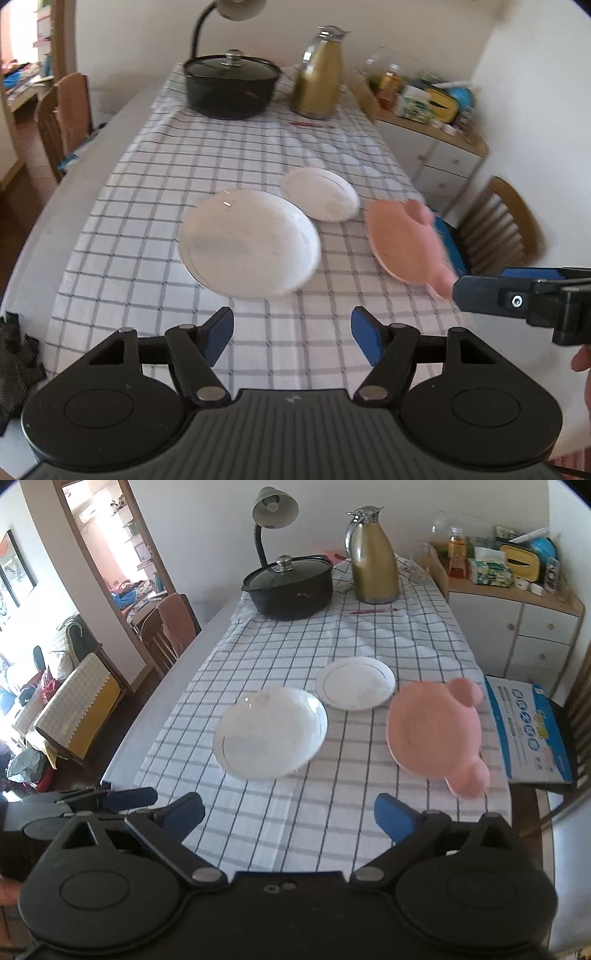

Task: Organize plates and bowls
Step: 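Move both grippers forward to the rim of the large white plate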

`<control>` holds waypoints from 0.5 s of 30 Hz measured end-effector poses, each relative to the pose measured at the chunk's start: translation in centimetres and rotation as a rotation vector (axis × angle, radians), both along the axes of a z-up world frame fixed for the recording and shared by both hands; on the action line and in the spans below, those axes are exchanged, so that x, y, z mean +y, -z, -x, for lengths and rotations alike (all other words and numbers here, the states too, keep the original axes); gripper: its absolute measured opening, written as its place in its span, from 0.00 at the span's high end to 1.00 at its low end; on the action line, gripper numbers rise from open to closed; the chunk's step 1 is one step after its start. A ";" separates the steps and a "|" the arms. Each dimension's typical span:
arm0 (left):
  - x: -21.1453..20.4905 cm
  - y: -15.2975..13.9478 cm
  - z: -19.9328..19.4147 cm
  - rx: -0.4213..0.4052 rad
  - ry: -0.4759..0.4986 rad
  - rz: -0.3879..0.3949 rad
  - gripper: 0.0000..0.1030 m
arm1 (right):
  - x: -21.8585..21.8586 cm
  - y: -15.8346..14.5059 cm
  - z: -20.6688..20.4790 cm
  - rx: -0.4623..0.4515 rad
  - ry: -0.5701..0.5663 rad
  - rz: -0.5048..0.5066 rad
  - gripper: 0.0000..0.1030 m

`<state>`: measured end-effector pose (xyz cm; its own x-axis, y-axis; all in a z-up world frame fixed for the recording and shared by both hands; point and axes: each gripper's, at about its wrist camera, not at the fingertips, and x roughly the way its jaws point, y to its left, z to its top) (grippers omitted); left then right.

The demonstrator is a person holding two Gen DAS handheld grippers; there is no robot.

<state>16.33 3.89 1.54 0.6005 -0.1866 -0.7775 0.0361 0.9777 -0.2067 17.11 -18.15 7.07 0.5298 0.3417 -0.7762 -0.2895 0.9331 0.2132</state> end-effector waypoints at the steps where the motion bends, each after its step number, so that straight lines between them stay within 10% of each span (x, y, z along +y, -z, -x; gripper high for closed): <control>1: 0.2 0.3 -0.9 0.004 -0.014 -0.010 0.32 | 0.3 0.3 -1.1 0.003 -0.001 0.001 0.03; 15: 3.5 6.7 -12.4 0.118 -0.112 -0.085 0.32 | 2.6 8.8 -14.0 0.144 0.025 0.065 0.07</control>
